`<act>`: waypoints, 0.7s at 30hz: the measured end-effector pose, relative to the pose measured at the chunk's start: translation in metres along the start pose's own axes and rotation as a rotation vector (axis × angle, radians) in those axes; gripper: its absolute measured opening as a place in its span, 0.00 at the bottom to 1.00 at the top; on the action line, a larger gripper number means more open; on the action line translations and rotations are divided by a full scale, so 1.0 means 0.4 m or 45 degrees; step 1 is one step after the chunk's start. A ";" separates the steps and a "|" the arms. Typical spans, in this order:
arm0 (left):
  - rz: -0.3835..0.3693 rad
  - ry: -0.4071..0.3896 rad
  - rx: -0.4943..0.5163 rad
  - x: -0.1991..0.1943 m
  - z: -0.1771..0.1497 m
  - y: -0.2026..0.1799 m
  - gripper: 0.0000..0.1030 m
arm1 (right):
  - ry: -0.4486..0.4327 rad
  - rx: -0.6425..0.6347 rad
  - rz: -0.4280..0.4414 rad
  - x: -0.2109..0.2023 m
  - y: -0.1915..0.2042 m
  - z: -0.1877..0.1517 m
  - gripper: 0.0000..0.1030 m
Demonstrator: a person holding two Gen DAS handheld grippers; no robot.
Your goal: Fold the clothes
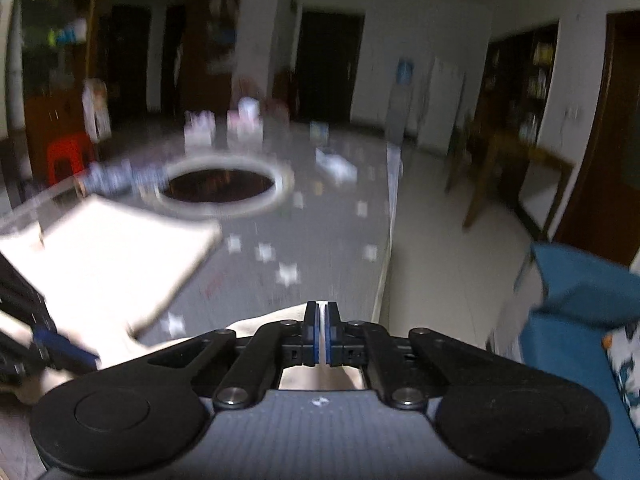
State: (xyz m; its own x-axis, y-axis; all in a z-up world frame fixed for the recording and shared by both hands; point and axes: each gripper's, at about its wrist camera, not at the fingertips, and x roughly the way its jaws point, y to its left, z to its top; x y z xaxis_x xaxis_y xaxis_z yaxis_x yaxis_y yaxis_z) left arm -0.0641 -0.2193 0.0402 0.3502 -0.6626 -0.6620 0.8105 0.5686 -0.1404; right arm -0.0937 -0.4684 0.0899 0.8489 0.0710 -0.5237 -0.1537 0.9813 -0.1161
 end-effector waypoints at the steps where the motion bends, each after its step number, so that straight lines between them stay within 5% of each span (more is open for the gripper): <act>1: -0.028 0.004 0.011 -0.003 -0.003 -0.005 0.06 | -0.040 0.014 -0.005 -0.019 -0.007 -0.002 0.02; 4: -0.091 0.007 0.054 -0.011 -0.019 -0.020 0.06 | -0.069 0.059 -0.066 -0.054 -0.040 -0.038 0.03; 6: -0.103 0.008 0.072 -0.017 -0.024 -0.028 0.07 | 0.007 0.119 -0.105 -0.056 -0.069 -0.078 0.04; 10: -0.036 -0.043 0.024 -0.023 -0.009 -0.014 0.08 | 0.118 0.211 -0.158 -0.052 -0.099 -0.140 0.05; 16: -0.024 -0.026 -0.035 0.010 0.000 -0.004 0.17 | 0.150 0.265 -0.057 -0.008 -0.076 -0.130 0.07; 19: -0.036 -0.010 -0.050 0.028 0.001 -0.004 0.31 | 0.160 0.272 0.027 0.037 -0.044 -0.106 0.18; 21: -0.044 0.001 -0.061 0.040 0.001 -0.005 0.31 | 0.166 0.276 0.083 0.068 -0.023 -0.089 0.20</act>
State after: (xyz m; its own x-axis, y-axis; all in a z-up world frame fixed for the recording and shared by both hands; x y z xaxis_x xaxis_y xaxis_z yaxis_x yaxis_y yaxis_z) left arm -0.0599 -0.2311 0.0302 0.3220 -0.6817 -0.6570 0.7989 0.5680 -0.1979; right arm -0.0874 -0.4820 0.0466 0.7661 0.1256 -0.6303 -0.0822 0.9918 0.0977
